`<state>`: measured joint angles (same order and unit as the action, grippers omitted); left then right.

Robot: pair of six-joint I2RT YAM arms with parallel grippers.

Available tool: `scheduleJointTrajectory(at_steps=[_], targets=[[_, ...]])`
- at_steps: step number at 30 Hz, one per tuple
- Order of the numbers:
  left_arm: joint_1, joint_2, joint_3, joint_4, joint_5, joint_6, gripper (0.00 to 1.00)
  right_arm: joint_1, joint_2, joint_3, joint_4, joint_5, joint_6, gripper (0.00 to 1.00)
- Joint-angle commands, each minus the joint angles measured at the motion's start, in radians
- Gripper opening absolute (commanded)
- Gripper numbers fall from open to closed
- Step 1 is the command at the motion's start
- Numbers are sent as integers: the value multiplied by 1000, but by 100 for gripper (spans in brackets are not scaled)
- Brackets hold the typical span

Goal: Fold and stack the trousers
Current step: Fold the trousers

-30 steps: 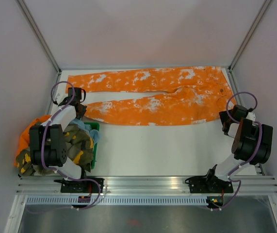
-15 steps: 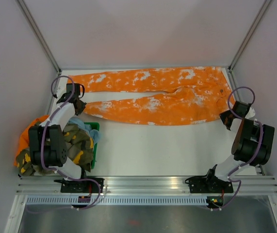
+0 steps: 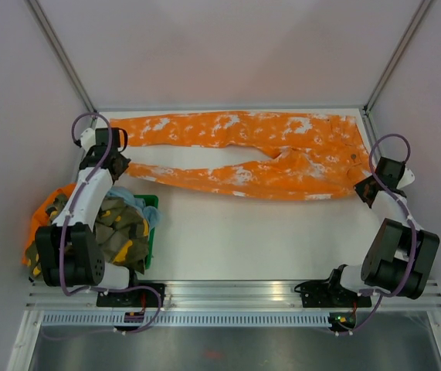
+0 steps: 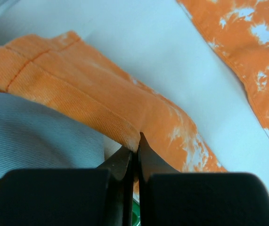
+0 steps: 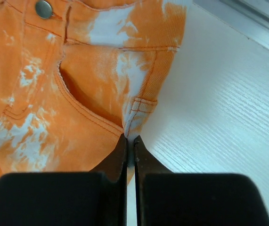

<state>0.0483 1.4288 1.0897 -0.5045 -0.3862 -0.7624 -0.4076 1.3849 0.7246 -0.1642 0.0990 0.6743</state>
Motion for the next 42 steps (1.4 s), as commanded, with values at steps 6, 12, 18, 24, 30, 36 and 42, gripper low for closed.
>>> scheduleJointTrajectory(at_steps=[6, 12, 18, 24, 30, 36, 42], targets=[[5, -28, 180, 124, -114, 268, 2, -2, 35, 298, -132, -28, -134, 0], [7, 163, 395, 135, -115, 321, 2, 29, 231, 606, -227, -47, -228, 0], [7, 341, 551, 103, -118, 308, 2, 82, 419, 888, -262, -47, -314, 0], [7, 521, 826, -52, -79, 318, 2, 112, 670, 1244, -402, -39, -421, 0], [8, 599, 869, -124, -108, 291, 2, 136, 795, 1392, -383, -64, -432, 0], [10, 625, 875, -170, -80, 308, 2, 171, 901, 1506, -348, -91, -444, 0], [33, 657, 888, -160, -63, 336, 2, 179, 959, 1515, -256, -142, -401, 0]])
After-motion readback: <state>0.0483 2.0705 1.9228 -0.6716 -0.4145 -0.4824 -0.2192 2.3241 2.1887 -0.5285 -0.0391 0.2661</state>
